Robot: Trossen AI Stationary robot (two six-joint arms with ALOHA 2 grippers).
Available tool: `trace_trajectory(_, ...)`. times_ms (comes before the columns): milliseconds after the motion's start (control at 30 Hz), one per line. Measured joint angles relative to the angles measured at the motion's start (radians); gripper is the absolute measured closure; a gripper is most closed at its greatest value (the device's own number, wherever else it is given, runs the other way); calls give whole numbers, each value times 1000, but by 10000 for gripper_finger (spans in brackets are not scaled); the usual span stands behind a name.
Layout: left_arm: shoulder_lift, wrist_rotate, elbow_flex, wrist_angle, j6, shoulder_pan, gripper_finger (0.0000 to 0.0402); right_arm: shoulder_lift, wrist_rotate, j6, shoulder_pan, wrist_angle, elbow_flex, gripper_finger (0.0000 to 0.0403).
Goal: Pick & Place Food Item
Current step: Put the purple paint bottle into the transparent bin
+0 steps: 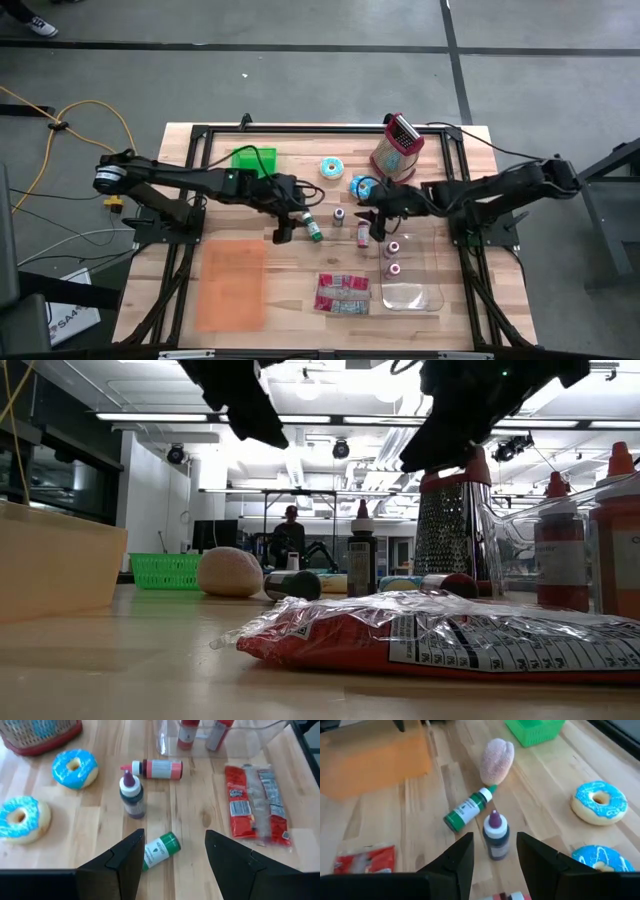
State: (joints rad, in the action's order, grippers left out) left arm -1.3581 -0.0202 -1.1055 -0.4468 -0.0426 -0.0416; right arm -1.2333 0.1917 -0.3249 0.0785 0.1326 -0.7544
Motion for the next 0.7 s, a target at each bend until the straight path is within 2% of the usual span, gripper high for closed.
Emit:
trace_trajectory(300,88,11,31,-27,-20,29,202,-34,-95,11,-86,-20,0,266)
trace_trajectory(700,79,9,31,8,-61,28,202,-34,-196,41,-153,-25,0,266)
